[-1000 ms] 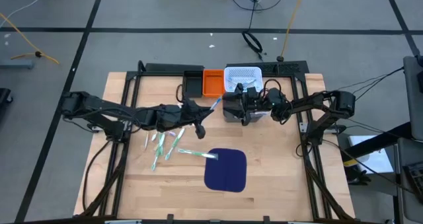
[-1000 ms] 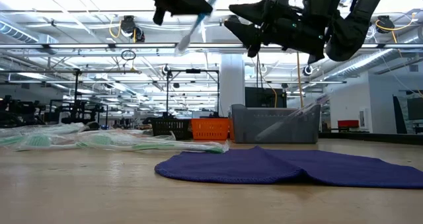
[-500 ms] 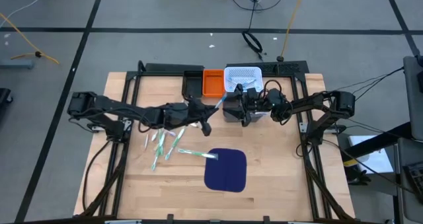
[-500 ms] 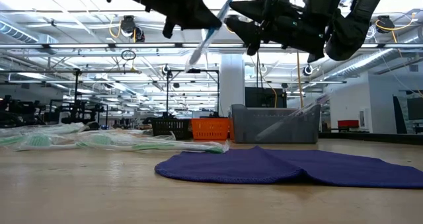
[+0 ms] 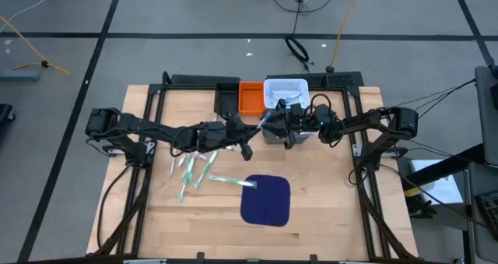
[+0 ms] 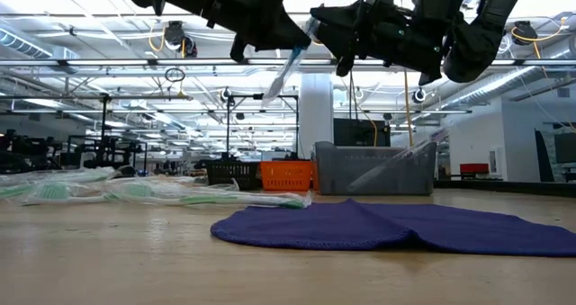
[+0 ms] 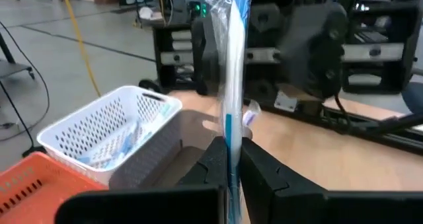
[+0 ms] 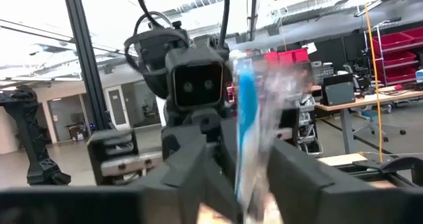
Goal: Pick & Place Toothbrushes
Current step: Put the blue toothbrush into the white basket
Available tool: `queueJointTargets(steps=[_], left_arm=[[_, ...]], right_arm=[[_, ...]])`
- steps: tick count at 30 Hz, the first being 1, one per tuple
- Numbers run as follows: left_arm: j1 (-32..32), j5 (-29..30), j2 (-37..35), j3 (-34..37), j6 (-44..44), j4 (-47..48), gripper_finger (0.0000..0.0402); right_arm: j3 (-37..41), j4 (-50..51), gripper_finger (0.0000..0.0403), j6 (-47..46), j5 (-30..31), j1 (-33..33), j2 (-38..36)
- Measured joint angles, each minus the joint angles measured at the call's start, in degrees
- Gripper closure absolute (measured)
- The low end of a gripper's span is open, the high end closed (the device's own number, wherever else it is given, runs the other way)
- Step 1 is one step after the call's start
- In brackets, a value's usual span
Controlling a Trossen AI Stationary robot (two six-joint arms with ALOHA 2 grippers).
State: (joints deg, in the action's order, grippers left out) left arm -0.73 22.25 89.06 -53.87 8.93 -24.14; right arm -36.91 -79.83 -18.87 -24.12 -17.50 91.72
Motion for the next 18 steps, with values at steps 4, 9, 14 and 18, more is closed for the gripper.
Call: queueJointTargets(steps=[4, 9, 14, 18], left_arm=[[0.0, -0.6, -0.1, 0.0, 0.3, 0.0, 0.0396], [0.0, -0.6, -0.1, 0.0, 0.3, 0.0, 0.0372], [0.0, -0.5, -0.1, 0.0, 0.3, 0.0, 0.0360], [0.0, -0.3, -0.1, 0.0, 0.1, 0.0, 0.0358]], right_arm=[[0.0, -0.1, 0.0376, 1.2, 0.3, 0.0, 0.0], [0.0, -0.1, 0.0386, 1.8, 0.3, 0.0, 0.0], [0.0, 0.0, 0.0387, 1.9, 0.1, 0.0, 0.0], [0.0, 0.0, 0.0387, 2.0, 0.1, 0.0, 0.0]])
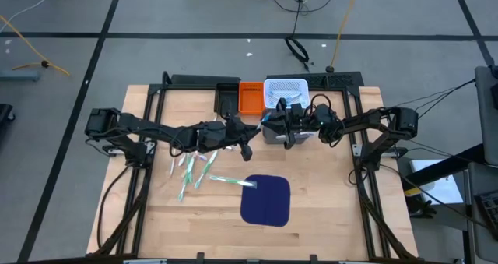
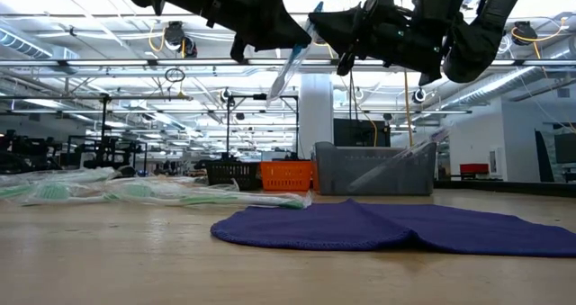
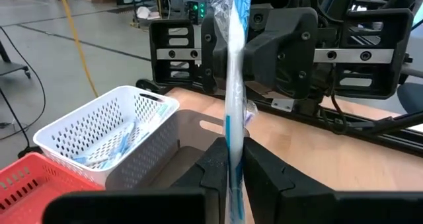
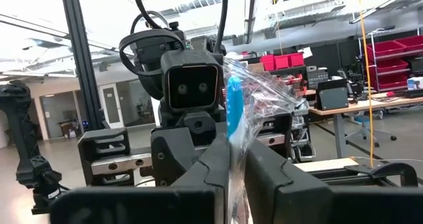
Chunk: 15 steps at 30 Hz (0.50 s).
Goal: Pick & Place Toothbrushes
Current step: Put the blue toothbrush into the white basket
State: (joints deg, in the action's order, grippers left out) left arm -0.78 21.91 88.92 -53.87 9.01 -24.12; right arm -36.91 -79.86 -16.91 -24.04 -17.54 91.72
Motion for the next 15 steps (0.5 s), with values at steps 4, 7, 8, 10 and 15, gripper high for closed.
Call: queueJointTargets(steps=[4, 7, 8, 10, 15], left_arm=[[-0.6, 0.7, -0.6, 0.0, -3.3, 0.4, 0.0353], [-1.4, 3.3, -1.7, 0.0, -5.9, 0.6, 0.0332], [-1.7, 4.6, -2.2, 0.0, -6.6, 1.1, 0.0321], [-2.0, 6.3, -3.4, 0.0, -7.7, 2.5, 0.0297], [-2.7, 7.0, -7.2, 0.0, -7.4, 10.3, 0.0243]], right_arm=[[0.0, 0.0, 0.0387, -0.1, -0.1, -0.4, 0.0], [0.0, 0.0, 0.0387, -0.4, -0.3, -0.8, 0.0], [0.0, 0.1, 0.0387, -0.4, -0.3, -0.8, -0.2], [0.0, 0.1, 0.0387, -0.3, -0.2, -0.8, -0.6], [0.0, 1.5, 0.0387, 1.4, 0.0, -2.2, -2.8]])
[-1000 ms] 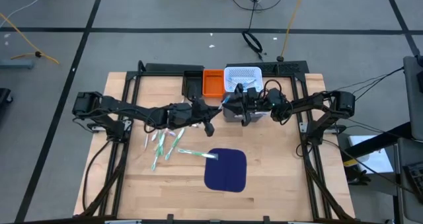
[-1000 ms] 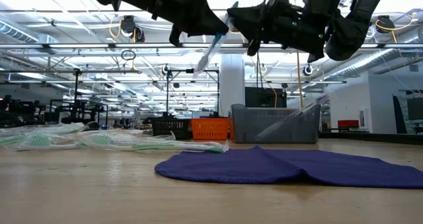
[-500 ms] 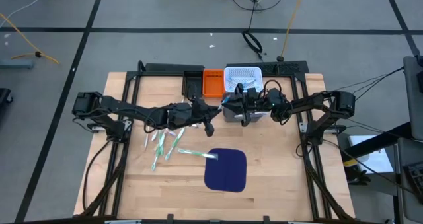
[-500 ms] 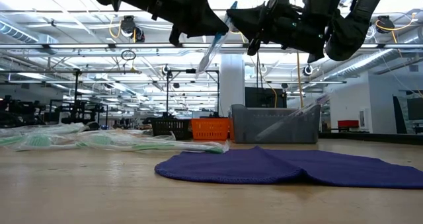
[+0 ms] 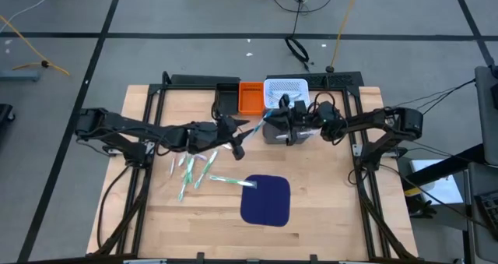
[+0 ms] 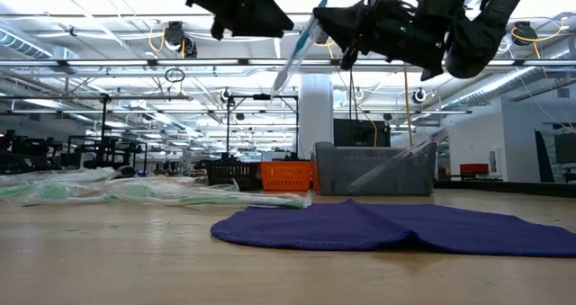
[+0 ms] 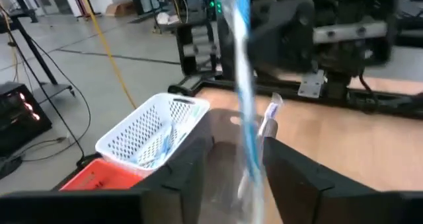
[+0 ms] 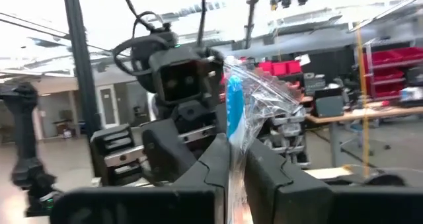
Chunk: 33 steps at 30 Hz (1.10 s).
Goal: Pick & Place Toothbrushes
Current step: Put the blue toothbrush into the white basket
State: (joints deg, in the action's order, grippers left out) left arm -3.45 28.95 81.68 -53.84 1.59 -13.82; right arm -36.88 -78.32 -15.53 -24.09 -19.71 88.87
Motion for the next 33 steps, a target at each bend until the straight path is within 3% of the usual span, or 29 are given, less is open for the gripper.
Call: queueJointTargets(steps=[7, 12, 17, 25, 33], left_arm=[[-1.4, -0.4, -1.4, 0.0, 4.4, 6.9, 0.0216], [-1.9, -0.3, -1.5, 0.0, 6.8, 11.0, 0.0215], [-1.9, -0.4, -1.5, 0.0, 8.9, 12.0, 0.0215], [-1.9, -0.4, -1.5, 0.0, 8.9, 12.4, 0.0215], [-1.9, -0.4, -1.5, 0.0, 8.9, 12.3, 0.0215]], right_arm=[[0.0, 6.8, 0.0387, 4.0, 5.8, -4.6, -4.2], [0.0, 14.9, 0.0387, 9.9, 16.2, -7.6, -7.1], [0.0, 16.6, 0.0387, 13.4, 25.6, -10.1, -8.4], [0.0, 19.0, 0.0387, 14.5, 35.9, -13.6, -8.5], [0.0, 20.0, 0.0387, 13.5, 36.0, -14.5, -8.5]])
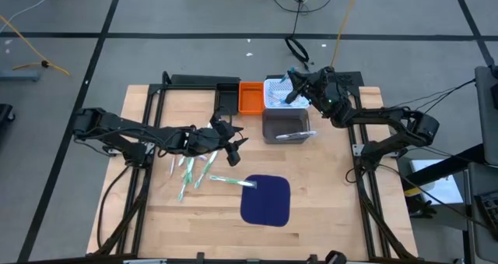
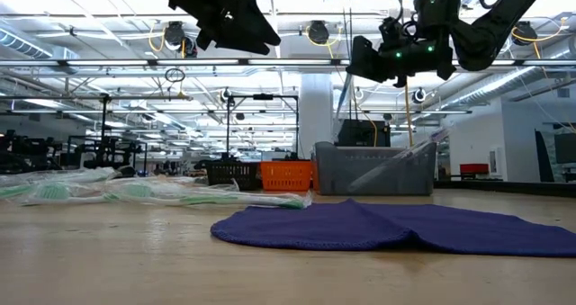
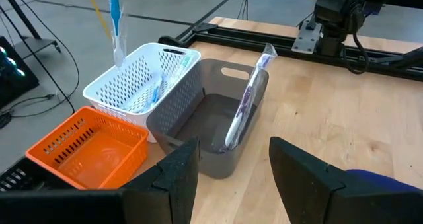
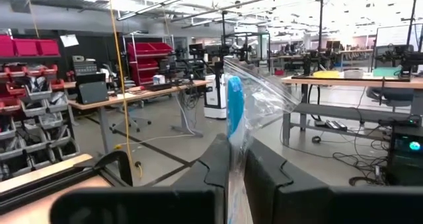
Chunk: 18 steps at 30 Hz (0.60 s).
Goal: Pick & Place Toothbrushes
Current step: Put the blue toothbrush into the white basket
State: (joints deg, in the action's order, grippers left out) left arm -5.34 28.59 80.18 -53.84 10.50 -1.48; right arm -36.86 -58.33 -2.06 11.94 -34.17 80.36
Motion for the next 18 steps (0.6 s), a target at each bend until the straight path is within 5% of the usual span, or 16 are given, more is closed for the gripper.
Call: queueJointTargets(steps=[18], left_arm=[[0.0, 0.0, 0.1, 0.0, 0.5, 0.0, 0.0215]], right_arm=[[0.0, 0.8, 0.0249, 1.2, -1.6, 0.0, 0.0]])
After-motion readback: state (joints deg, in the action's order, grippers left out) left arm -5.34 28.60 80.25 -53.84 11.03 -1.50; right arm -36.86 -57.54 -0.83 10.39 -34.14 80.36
